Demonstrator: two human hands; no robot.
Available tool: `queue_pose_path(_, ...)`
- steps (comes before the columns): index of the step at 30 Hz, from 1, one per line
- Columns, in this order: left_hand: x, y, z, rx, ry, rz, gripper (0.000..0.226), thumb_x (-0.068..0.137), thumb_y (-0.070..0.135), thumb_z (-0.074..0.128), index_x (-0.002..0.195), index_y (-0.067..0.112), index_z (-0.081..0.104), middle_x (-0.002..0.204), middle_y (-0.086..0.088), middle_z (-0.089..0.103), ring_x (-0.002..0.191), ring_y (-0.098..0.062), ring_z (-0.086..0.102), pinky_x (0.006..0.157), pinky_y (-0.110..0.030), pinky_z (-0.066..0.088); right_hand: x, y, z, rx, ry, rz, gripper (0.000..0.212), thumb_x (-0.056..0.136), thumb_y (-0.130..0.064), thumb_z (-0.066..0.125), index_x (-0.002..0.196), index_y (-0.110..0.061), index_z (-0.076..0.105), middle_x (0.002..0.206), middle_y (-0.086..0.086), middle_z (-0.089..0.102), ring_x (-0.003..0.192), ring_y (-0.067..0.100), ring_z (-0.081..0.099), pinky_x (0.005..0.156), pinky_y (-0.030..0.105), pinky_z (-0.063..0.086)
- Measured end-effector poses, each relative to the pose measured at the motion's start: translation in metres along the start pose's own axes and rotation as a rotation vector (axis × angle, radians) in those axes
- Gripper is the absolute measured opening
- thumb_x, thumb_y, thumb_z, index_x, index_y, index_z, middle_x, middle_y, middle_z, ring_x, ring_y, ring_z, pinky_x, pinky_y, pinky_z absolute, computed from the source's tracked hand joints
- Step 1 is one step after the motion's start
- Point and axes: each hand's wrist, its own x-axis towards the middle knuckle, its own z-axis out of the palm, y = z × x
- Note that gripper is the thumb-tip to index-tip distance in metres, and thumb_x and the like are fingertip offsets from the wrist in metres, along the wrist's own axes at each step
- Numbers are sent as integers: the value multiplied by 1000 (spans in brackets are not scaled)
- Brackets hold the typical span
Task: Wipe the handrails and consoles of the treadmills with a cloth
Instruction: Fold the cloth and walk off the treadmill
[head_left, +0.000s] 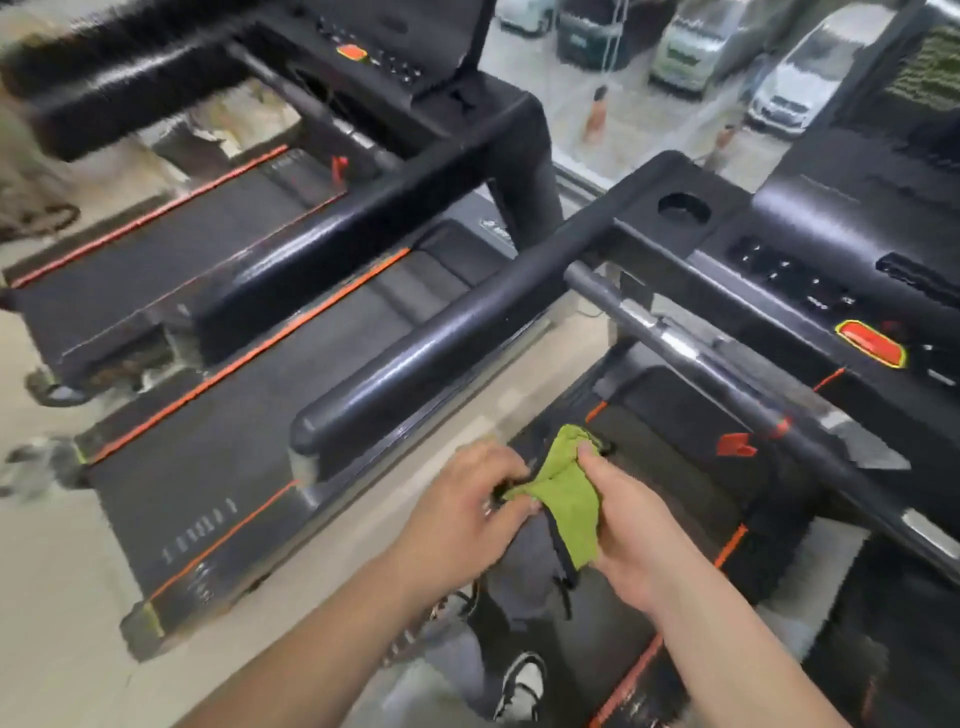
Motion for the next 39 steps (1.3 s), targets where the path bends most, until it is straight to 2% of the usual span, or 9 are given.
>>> queue_pose_path(3, -42, -12, -30, -75, 150, -192, 17, 96, 38, 60, 98, 22, 65, 99, 11, 65, 99, -11, 62, 91, -38, 50, -5, 15, 40, -158, -78, 67, 40, 101, -49, 57, 106, -12, 74, 91, 8, 80, 78, 19, 78, 78, 36, 57)
queue_pose_path(10, -123, -25, -117, -247, 520, -518, 22, 107, 25, 52, 86, 18, 53, 64, 12, 48, 60, -3, 43, 59, -22, 37, -2, 69, 133, -701, -295, 156, 64, 93, -76, 45, 127, -28, 70, 125, -5, 72, 117, 19, 67, 108, 44, 50)
queue_pose_path(16, -215, -50, -202, -322, 597, -645, 15, 105, 21, 56, 93, 16, 63, 67, 18, 58, 64, 2, 51, 63, -13, 38, -19, 131, 251, -1001, -576, -26, 30, 98, -11, 46, 108, -17, 73, 106, -2, 75, 84, 4, 70, 68, 18, 55)
queue_pose_path(19, -263, -67, -234, -358, 627, -697, 16, 106, 23, 55, 100, 19, 69, 81, 11, 69, 75, -1, 60, 71, -16, 44, -31, 164, 302, -1099, -777, -205, 77, 85, 12, 55, 135, -47, 57, 145, -16, 53, 131, -6, 49, 103, 23, 48)
queue_pose_path(23, -312, -73, -273, -319, 618, -689, 18, 105, 14, 56, 95, 12, 71, 75, 15, 68, 70, -2, 62, 69, -20, 49, -50, 193, 365, -1438, -1342, -413, 106, 76, 0, 74, 155, -51, 25, 162, -30, 6, 146, -20, 6, 110, 5, 27)
queue_pose_path(26, -347, -76, -290, -187, 587, -721, 17, 101, 21, 61, 90, 24, 73, 76, 16, 67, 70, -4, 60, 73, -34, 51, -56, 214, 410, -1511, -1436, -647, 70, 78, -26, 87, 138, -39, 54, 159, -24, 30, 149, -14, 8, 116, 8, 18)
queue_pose_path(29, -378, -75, -300, -194, 673, -803, 16, 94, 36, 65, 105, 31, 76, 95, 11, 74, 89, -11, 69, 86, -46, 55, -61, 219, 452, -1633, -1455, -614, 29, 78, -43, 84, 102, -34, 71, 115, -19, 69, 126, 0, 55, 101, 17, 45)
queue_pose_path(33, -409, -62, -304, -108, 724, -844, 41, 83, 28, 74, 124, 35, 68, 117, 15, 70, 112, -6, 65, 99, -32, 51, -75, 229, 485, -1634, -1659, -489, 13, 82, -18, 74, 93, -20, 69, 93, -3, 69, 88, 14, 68, 83, 39, 59)
queue_pose_path(39, -459, -55, -293, 179, 547, -1314, 21, 82, 31, 74, 91, 30, 55, 84, 13, 58, 81, -9, 54, 64, -25, 41, -84, 263, 506, -1642, -1823, -543, 12, 92, -20, 64, 81, -23, 61, 75, -3, 62, 68, 5, 55, 67, 18, 45)
